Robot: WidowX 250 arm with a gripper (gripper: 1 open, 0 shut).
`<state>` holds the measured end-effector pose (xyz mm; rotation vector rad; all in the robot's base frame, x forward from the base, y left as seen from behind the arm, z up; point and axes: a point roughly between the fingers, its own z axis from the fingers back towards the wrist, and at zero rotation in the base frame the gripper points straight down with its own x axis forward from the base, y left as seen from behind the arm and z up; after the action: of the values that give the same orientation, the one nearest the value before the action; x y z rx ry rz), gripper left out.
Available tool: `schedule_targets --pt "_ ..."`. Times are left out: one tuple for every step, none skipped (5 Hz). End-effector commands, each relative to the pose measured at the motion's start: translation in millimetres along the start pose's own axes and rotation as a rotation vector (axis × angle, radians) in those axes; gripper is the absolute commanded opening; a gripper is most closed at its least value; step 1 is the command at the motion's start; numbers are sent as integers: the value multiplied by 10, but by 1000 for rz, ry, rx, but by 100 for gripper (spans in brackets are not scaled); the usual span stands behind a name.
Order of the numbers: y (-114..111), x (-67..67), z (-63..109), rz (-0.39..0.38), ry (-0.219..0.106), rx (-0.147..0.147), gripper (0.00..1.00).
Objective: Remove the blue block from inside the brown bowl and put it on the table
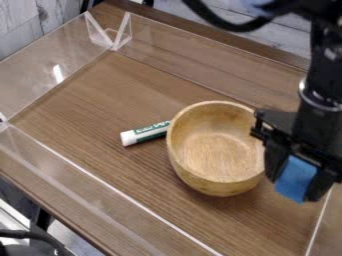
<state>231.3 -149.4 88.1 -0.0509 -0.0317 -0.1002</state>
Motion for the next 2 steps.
schedule_targets --pt "-48 24 -9 -16 -44 -17 0" --pt "-55 2 -88 -21 -40 -17 0"
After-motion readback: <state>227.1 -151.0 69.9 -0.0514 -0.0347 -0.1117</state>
